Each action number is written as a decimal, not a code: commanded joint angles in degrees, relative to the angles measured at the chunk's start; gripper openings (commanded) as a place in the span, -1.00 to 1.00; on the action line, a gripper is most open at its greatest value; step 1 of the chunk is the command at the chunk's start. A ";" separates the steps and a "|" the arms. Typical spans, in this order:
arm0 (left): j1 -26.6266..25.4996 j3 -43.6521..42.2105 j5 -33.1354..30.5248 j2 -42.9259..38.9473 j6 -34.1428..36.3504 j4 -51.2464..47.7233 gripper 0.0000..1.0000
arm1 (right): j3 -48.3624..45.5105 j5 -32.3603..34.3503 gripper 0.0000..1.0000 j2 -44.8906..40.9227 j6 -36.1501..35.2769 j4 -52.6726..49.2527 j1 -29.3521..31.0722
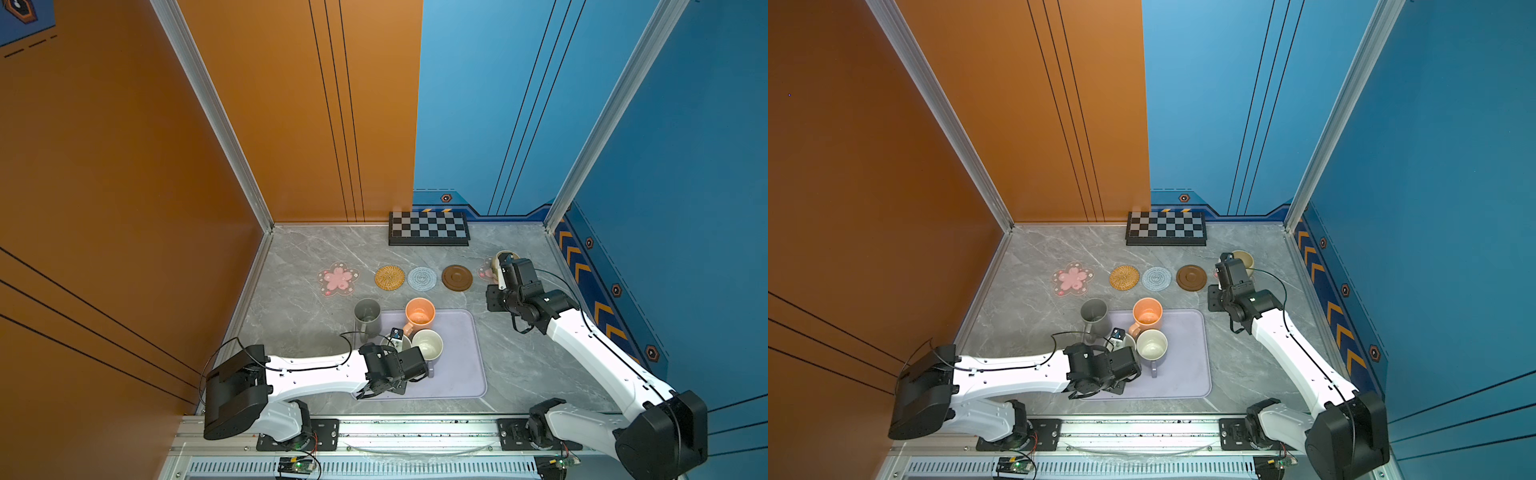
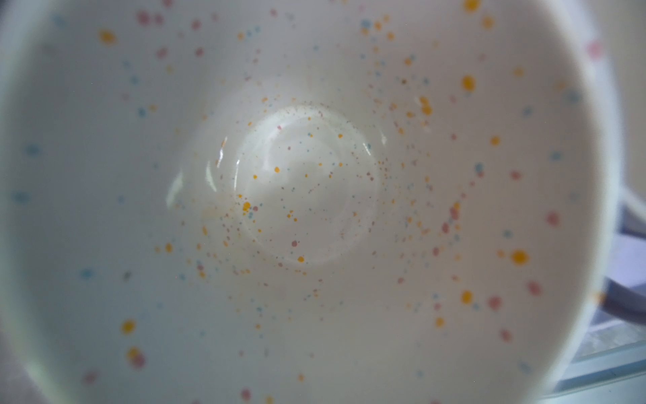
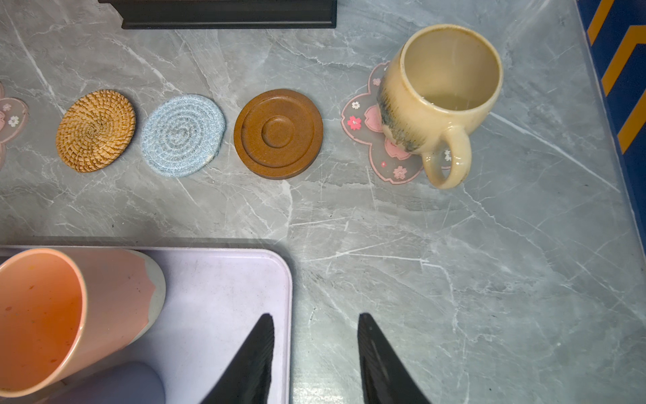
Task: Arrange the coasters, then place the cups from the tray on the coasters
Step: 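Close the left gripper on the speckled mug's rim and lift it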
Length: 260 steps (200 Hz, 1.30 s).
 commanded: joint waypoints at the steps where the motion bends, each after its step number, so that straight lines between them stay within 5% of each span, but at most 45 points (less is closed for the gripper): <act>1: 0.70 -0.13 -1.59 -0.66 -0.28 -1.40 -1.00 | 1.25 0.26 -0.15 0.35 0.78 -1.64 0.40; 260: -0.64 1.09 -3.52 -14.16 6.74 -3.45 -1.00 | 1.45 -0.04 -0.17 -0.18 1.43 -1.46 0.53</act>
